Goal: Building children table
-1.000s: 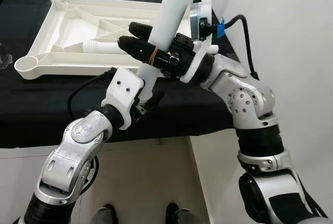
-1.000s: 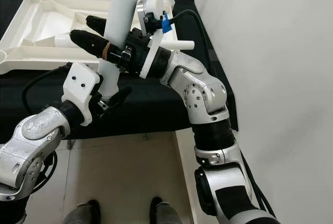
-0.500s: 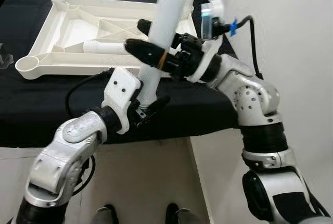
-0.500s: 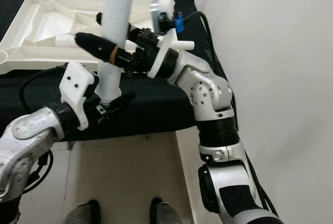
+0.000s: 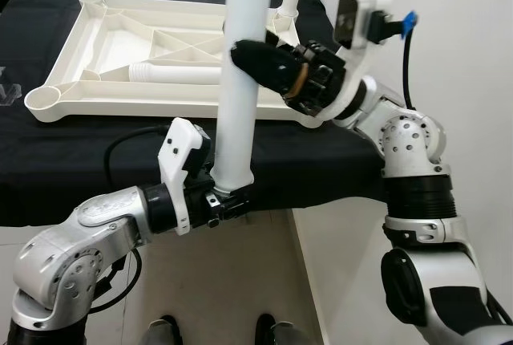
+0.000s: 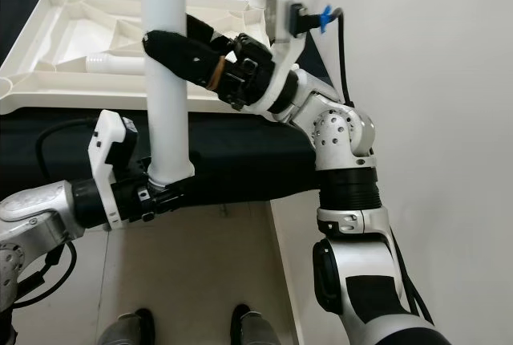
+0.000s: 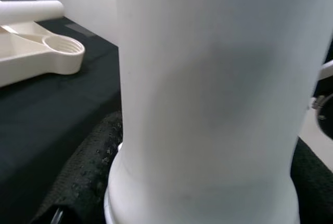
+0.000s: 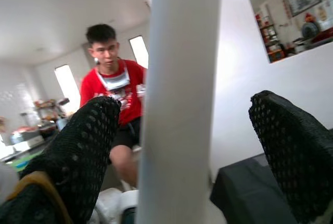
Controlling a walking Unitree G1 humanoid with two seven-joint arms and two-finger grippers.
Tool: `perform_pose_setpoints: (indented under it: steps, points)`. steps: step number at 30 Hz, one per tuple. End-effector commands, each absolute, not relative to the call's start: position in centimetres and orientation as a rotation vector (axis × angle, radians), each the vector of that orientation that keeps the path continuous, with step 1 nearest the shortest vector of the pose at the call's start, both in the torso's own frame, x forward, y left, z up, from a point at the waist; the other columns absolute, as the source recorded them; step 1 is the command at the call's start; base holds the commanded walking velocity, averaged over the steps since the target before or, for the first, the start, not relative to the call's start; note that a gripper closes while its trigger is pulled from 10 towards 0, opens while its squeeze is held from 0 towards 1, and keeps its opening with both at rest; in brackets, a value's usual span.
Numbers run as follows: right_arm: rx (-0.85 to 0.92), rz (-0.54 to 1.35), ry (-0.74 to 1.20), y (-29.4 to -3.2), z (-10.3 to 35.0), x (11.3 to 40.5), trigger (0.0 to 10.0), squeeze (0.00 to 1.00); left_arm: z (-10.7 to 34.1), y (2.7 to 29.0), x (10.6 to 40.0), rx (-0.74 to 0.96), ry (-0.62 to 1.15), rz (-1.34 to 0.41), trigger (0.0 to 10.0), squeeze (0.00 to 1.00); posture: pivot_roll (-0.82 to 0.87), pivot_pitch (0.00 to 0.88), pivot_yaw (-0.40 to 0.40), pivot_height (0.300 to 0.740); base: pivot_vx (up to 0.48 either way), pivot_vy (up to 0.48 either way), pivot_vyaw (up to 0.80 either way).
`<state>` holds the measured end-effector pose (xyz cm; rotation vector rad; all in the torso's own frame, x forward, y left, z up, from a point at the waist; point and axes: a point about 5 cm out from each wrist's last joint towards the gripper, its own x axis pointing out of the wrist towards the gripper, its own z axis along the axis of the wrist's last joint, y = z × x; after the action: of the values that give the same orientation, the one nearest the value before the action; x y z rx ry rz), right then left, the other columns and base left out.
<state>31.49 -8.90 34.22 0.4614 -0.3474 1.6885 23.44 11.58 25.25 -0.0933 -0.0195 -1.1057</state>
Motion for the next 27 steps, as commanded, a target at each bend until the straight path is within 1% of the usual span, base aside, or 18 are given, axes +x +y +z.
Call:
perform_pose_setpoints:
  steps: [1, 4, 7, 8, 11, 15, 21, 24, 25, 27]
  points:
    - [0.472, 1.733, -0.342, -9.1, 34.0, 31.1, 10.0, 0.00, 25.3, 11.6, 22.9, -0.101, -0.002, -1.143, 10.0, 0.00, 0.06, 0.251, -0.107, 0.740, 0.000, 0.000, 0.00]
    - [0.472, 1.760, -0.324, -9.1, 33.8, 30.9, 10.0, 0.00, 25.2, 11.8, 22.8, -0.134, 0.016, -1.159, 10.0, 0.00, 0.06, 0.253, -0.106, 0.740, 0.000, 0.000, 0.00]
    - [0.437, 1.817, -0.250, -8.9, 32.8, 30.5, 10.0, 0.00, 24.4, 12.3, 22.2, -0.176, 0.106, -1.216, 10.0, 0.00, 0.06, 0.257, -0.100, 0.740, 0.000, 0.000, 0.00]
    - [0.437, 1.817, -0.250, -8.9, 32.8, 30.5, 10.0, 0.00, 24.4, 12.3, 22.2, -0.176, 0.106, -1.216, 10.0, 0.00, 0.06, 0.257, -0.100, 0.740, 0.000, 0.000, 0.00]
    - [0.364, 1.818, -0.176, -8.2, 31.7, 30.5, 10.0, 0.00, 23.8, 12.5, 21.8, -0.184, 0.170, -1.264, 10.0, 0.00, 0.06, 0.261, -0.096, 0.740, 0.000, 0.000, 0.00]
    - [0.334, 1.813, -0.142, -7.9, 31.2, 30.6, 10.0, 0.00, 23.6, 12.5, 21.5, -0.167, 0.206, -1.291, 10.0, 0.00, 0.06, 0.262, -0.095, 0.740, 0.000, 0.000, 0.00]
    - [0.329, 1.818, -0.119, -7.6, 30.9, 30.6, 10.0, 0.00, 23.5, 12.6, 21.3, -0.156, 0.229, -1.303, 10.0, 0.00, 0.06, 0.263, -0.095, 0.740, 0.000, 0.000, 0.00]
    - [0.342, 1.833, -0.106, -7.3, 30.7, 30.6, 10.0, 0.00, 23.0, 12.9, 20.7, -0.173, 0.277, -1.329, 10.0, 0.00, 0.06, 0.263, -0.093, 0.740, 0.000, 0.000, 0.00]
    - [0.358, 1.851, -0.099, -7.2, 30.6, 30.5, 10.0, 0.00, 22.6, 13.1, 20.3, -0.179, 0.317, -1.351, 10.0, 0.00, 0.06, 0.263, -0.093, 0.740, 0.000, 0.000, 0.00]
    - [0.365, 1.857, -0.097, -7.1, 30.6, 30.4, 10.0, 0.00, 22.5, 13.1, 20.1, -0.178, 0.329, -1.357, 10.0, 0.00, 0.06, 0.263, -0.093, 0.740, 0.000, 0.000, 0.00]
